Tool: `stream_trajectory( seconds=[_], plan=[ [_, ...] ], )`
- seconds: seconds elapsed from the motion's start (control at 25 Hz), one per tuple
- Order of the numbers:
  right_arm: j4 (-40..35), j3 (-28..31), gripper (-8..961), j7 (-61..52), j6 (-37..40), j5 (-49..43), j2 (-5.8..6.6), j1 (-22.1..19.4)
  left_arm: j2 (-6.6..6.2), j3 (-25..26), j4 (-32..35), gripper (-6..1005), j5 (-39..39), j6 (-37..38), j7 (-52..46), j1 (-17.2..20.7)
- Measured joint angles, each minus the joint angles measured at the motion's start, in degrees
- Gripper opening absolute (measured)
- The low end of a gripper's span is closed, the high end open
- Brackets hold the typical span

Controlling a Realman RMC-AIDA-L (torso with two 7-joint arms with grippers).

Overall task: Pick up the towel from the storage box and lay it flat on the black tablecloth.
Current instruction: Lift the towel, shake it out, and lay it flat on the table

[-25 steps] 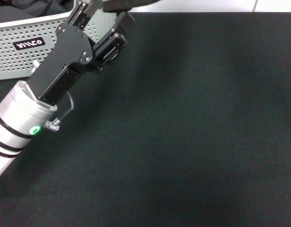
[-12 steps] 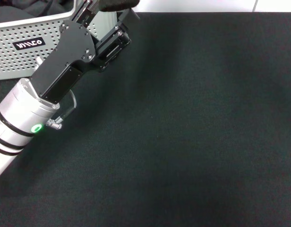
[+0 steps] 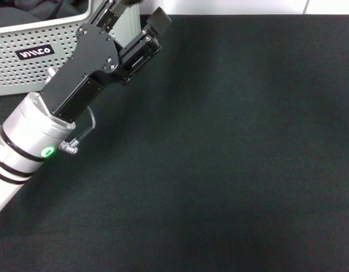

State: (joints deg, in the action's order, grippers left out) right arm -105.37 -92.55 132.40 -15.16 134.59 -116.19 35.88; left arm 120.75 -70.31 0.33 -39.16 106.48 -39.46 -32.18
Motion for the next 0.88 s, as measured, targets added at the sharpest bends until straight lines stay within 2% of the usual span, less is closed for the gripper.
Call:
stream_trajectory(
  seconds=[0.88],
  plan=[
    [0.2, 0.0, 29, 0.6, -0.1, 0.1, 0.0, 0.9, 0.0, 0.4, 0.0, 817, 0.4, -0.6, 0.8, -0.8]
  ],
)
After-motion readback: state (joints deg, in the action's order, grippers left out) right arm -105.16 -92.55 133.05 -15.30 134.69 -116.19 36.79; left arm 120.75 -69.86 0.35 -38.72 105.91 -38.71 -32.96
